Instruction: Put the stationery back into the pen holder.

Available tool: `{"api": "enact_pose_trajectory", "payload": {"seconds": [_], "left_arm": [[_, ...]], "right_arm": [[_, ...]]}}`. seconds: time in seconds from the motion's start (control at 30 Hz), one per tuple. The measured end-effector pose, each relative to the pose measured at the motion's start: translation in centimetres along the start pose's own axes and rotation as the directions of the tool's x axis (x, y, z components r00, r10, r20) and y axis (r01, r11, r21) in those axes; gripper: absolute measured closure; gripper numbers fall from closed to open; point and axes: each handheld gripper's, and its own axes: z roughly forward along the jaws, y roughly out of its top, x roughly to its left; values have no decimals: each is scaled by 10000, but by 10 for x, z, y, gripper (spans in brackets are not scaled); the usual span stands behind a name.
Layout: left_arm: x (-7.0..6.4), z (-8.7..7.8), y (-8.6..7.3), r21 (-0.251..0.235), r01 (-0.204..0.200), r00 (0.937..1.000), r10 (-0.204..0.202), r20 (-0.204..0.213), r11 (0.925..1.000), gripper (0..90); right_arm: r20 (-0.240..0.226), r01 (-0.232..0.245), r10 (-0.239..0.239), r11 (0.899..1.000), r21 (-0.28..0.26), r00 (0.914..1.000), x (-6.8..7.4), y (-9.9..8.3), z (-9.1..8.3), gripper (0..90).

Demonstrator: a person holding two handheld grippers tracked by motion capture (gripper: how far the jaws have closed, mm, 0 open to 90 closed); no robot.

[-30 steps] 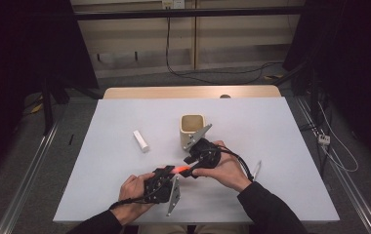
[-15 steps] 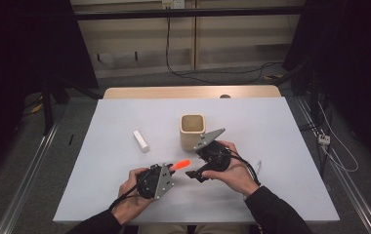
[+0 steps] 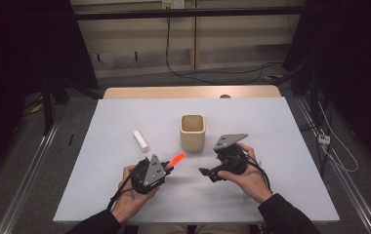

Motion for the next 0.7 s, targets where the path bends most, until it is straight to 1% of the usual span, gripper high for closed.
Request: {"api": "enact_pose_trajectory", "payload": {"seconds": [0.07,0.1,0.17,0.2,0.23,0.27,0.33,0.37,0.4,0.43,0.47,0.5,0.53,0.57,0.6,0.63,0.67,0.7], "left_arm": [[2,-1,0,-67,258,9996,-257,64,9996,775],[3,-2,0,-118,437,9989,-435,187,9990,775],[5,-3,0,-244,912,9951,-902,403,9955,775],[6,-4,0,-273,975,9946,-964,388,9949,775],[7,-4,0,-368,1156,9923,-1138,483,9926,775],[8,-5,0,-449,1459,9877,-1430,625,9883,775],[11,-7,0,-457,1770,9823,-1736,707,9831,775],[12,-8,1,-461,1747,9829,-1714,665,9835,775],[12,-8,1,-564,1868,9807,-1827,703,9808,775],[13,-10,2,-578,1885,9804,-1845,686,9804,775],[14,-11,3,-665,2010,9777,-1959,757,9773,775],[14,-12,5,-752,2055,9768,-1997,776,9758,775],[15,-14,7,-743,1952,9791,-1899,734,9779,775],[15,-15,9,-844,1961,9786,-1896,800,9769,775],[16,-17,11,-855,2054,9762,-1978,893,9749,775],[18,-18,12,-976,2138,9741,-2045,967,9720,775],[18,-20,14,-1019,2206,9731,-2118,903,9700,775],[21,-21,16,-1071,2211,9729,-2115,938,9694,775]], "right_arm": [[202,-202,206,9996,-187,9996,-4,-6,-5,102],[283,-337,345,9991,-260,9990,-6,-8,-8,99],[450,-572,590,9975,-408,9972,-11,-14,-13,91],[535,-648,675,9966,-499,9963,-13,-16,-15,91],[592,-775,809,9954,-571,9950,-15,-19,-17,90],[629,-871,910,9942,-625,9939,-16,-21,-19,86],[780,-975,1035,9923,-765,9916,-18,-25,-23,83],[854,-1053,1123,9910,-831,9900,-19,-27,-25,83],[916,-1121,1204,9895,-909,9885,-20,-28,-27,82],[995,-1176,1274,9882,-984,9869,-20,-30,-29,81],[1090,-1198,1316,9869,-1080,9853,-21,-32,-31,80],[1200,-1218,1352,9861,-1130,9835,-21,-34,-34,79],[1379,-1224,1382,9856,-1169,9808,-21,-37,-36,79],[1606,-1181,1367,9857,-1198,9775,-20,-39,-38,79],[1744,-1163,1369,9855,-1232,9751,-20,-41,-40,79],[1745,-1206,1420,9845,-1276,9744,-19,-42,-42,77],[1804,-1227,1460,9833,-1343,9727,-20,-44,-44,73],[1892,-1252,1506,9822,-1399,9703,-20,-46,-46,70]]}}
